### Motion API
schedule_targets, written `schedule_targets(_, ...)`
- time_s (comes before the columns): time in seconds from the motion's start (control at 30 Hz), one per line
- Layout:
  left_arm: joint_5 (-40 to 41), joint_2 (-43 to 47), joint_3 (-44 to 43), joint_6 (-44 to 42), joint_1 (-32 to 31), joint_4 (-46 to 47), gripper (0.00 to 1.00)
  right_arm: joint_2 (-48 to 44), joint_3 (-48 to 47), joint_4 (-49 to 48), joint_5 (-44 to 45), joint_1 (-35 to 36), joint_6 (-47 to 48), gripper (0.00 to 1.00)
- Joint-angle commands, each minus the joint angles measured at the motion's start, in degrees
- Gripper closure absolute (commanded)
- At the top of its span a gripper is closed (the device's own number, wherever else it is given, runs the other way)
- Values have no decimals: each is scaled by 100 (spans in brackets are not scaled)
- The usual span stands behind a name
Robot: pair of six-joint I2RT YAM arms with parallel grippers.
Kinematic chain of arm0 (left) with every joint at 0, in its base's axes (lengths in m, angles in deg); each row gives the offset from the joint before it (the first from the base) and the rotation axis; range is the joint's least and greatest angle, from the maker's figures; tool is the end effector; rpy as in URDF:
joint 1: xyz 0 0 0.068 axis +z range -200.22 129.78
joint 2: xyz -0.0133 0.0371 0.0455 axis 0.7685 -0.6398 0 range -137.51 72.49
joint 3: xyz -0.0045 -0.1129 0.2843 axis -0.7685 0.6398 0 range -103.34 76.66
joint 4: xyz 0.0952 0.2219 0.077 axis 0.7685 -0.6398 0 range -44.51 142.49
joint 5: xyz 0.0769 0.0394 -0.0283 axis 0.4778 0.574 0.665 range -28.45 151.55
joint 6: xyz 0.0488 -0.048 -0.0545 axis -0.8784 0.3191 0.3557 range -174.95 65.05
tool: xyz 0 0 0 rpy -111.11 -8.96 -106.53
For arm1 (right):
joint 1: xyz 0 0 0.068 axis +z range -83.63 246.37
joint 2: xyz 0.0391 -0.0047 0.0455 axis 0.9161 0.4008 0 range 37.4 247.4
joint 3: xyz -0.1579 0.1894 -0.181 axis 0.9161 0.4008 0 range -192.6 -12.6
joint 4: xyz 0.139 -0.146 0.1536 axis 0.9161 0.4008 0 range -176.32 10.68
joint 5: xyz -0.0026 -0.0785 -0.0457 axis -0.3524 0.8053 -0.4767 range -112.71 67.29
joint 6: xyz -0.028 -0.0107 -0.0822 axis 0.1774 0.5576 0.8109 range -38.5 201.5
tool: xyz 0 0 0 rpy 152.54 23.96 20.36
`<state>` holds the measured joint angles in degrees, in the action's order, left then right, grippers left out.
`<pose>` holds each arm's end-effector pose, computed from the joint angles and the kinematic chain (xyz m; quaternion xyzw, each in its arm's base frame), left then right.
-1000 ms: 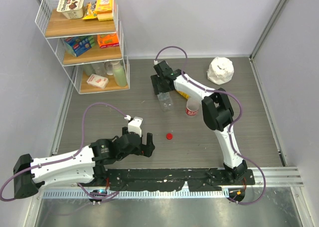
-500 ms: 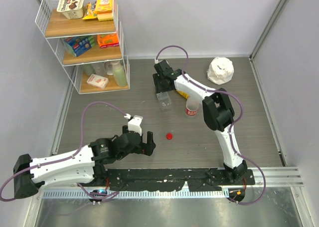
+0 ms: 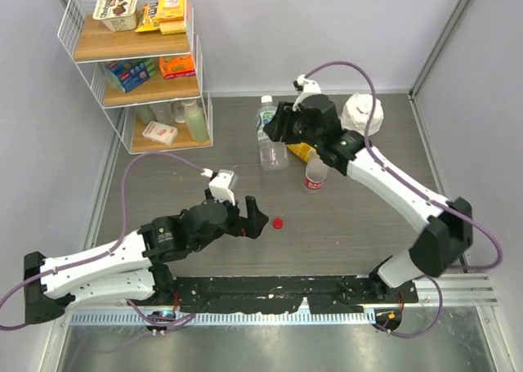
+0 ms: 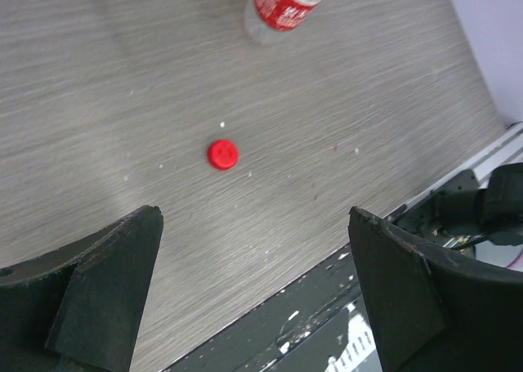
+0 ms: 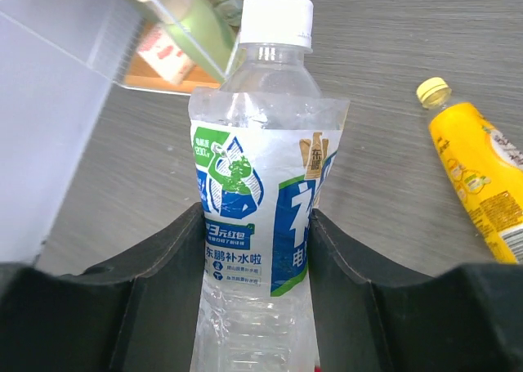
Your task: Unscrew the bottle caps
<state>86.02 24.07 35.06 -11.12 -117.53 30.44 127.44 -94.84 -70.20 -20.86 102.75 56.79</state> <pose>0.1033 -0.1636 0.2982 0.0657 0.8459 -0.3067 0.4314 0.3243 0.2361 0.3775 -0.0765 0.8348 0.2654 0.4763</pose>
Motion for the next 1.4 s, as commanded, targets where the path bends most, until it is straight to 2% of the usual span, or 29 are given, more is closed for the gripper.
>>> schedule_targets(0.0, 58, -237, -611, -226, 25, 613, 0, -820, 831, -767, -334, 53, -595, 53)
schedule_targets(0.23, 67, -817, -1244, -402, 165, 1176, 1, -1796, 1614, -847, 8, 71, -860, 52)
schedule_targets(0.43, -583, -1555, -1842, -455, 719, 1263, 0, -2008, 1728, -856, 0, 71, -957, 53)
schedule_targets(0.67, -1198, -1916, -1895, -314, 1193, 1711, 4, -2245, 1913, -997, -35, 80, -1062, 53)
schedule_targets(0.93, -1418, -2311, -2000, -297, 1255, 2020, 6, -2386, 2106, -1181, -26, 80, -1159, 53)
schedule_targets(1.03, -1488, -2478, -2045, -200, 1282, 2072, 9, -2403, 2106, -1190, -9, 62, -1212, 53)
schedule_targets(1.2, -1595, -2611, -1966, -208, 1273, 2345, 35, -2430, 2124, -1208, -44, 53, -1238, 52)
schedule_targets(1.27, -1446, -2611, -1834, -174, 1273, 2450, 35, -2447, 2098, -1199, -79, 27, -1229, 52)
schedule_targets(1.37, -1445, -2646, -1737, -147, 1290, 2573, 27, -2544, 2098, -1190, -97, 1, -1247, 52)
